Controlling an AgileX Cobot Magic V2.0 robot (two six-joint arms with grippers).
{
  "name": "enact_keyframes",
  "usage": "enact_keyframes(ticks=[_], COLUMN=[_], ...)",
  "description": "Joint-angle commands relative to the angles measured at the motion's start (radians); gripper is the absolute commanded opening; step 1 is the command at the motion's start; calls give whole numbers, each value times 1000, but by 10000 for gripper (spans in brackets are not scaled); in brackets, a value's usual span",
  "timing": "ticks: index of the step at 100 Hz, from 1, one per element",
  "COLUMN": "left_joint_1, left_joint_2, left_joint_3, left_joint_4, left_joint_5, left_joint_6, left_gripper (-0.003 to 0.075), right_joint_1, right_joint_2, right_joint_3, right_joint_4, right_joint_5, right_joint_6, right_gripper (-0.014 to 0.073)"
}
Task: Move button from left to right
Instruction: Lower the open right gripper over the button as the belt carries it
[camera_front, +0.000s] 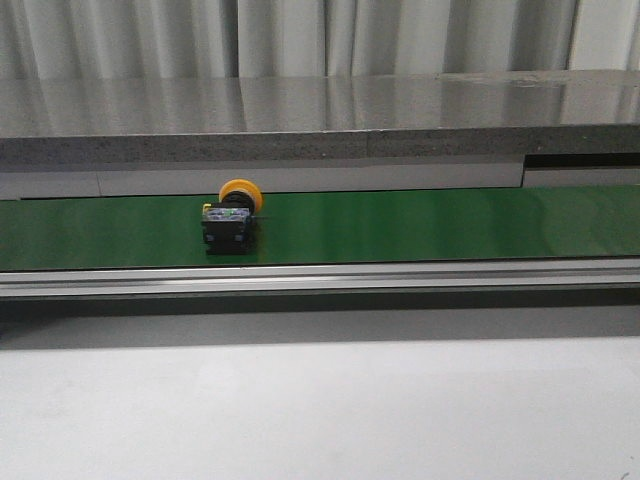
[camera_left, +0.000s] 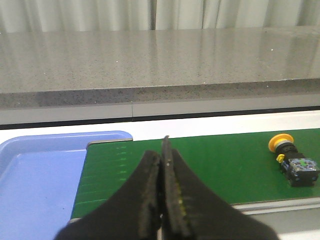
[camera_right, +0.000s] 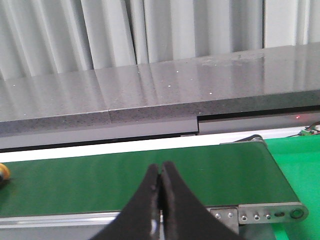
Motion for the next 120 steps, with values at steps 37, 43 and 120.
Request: enact_keyframes(ticks=[37,43,120], left_joint_1=[-9,-9,-9], left_joint_2=[3,3,3], left_joint_3=[-26,-26,-26], left_joint_4=[-14,-14,-14], left_joint_5=[-82,-82,-82], left_joint_6=[2,2,2], left_gripper=[-20,-20,-20], right_joint_1=[4,4,4], right_joint_2=[473,537,776], right_joint_3=[-466,-505,-566], right_joint_4=[16,16,67], right_joint_5=[414,426,395], right_joint_6=[-2,-2,-5], right_gripper=[-67,-67,563])
